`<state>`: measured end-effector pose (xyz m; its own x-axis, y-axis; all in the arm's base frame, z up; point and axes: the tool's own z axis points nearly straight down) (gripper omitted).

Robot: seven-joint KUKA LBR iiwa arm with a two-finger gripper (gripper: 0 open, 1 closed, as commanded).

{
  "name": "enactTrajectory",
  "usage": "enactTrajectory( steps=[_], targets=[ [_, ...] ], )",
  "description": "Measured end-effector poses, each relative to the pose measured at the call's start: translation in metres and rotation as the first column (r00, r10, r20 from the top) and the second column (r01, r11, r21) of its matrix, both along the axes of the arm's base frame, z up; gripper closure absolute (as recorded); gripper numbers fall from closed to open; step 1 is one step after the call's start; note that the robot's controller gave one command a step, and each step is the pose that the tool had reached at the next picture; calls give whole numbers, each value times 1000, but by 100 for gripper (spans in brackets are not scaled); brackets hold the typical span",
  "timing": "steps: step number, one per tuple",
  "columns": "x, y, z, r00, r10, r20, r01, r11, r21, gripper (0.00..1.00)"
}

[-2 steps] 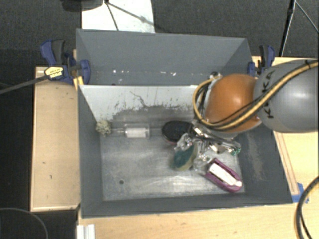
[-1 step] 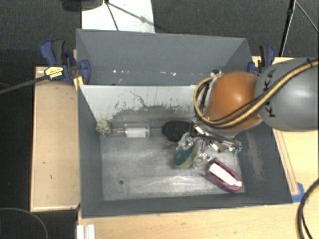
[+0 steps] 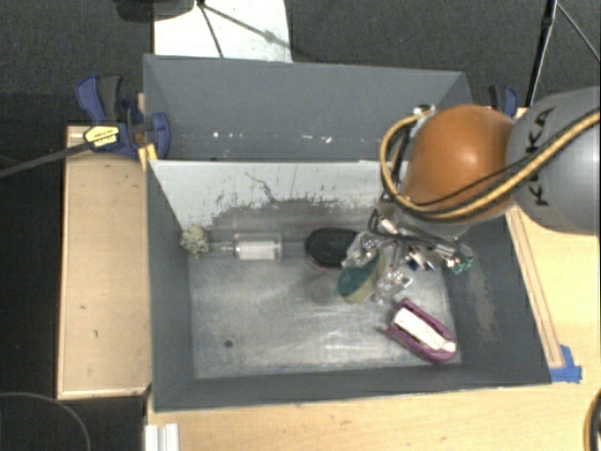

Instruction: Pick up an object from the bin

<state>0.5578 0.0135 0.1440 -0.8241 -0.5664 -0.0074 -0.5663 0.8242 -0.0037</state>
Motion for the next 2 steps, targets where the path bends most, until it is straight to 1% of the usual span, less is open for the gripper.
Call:
enactTrajectory(
  steps=[2],
  targets=[
    [2,1,53,1000,-25,-2,25,1000,0,100]
  ],
)
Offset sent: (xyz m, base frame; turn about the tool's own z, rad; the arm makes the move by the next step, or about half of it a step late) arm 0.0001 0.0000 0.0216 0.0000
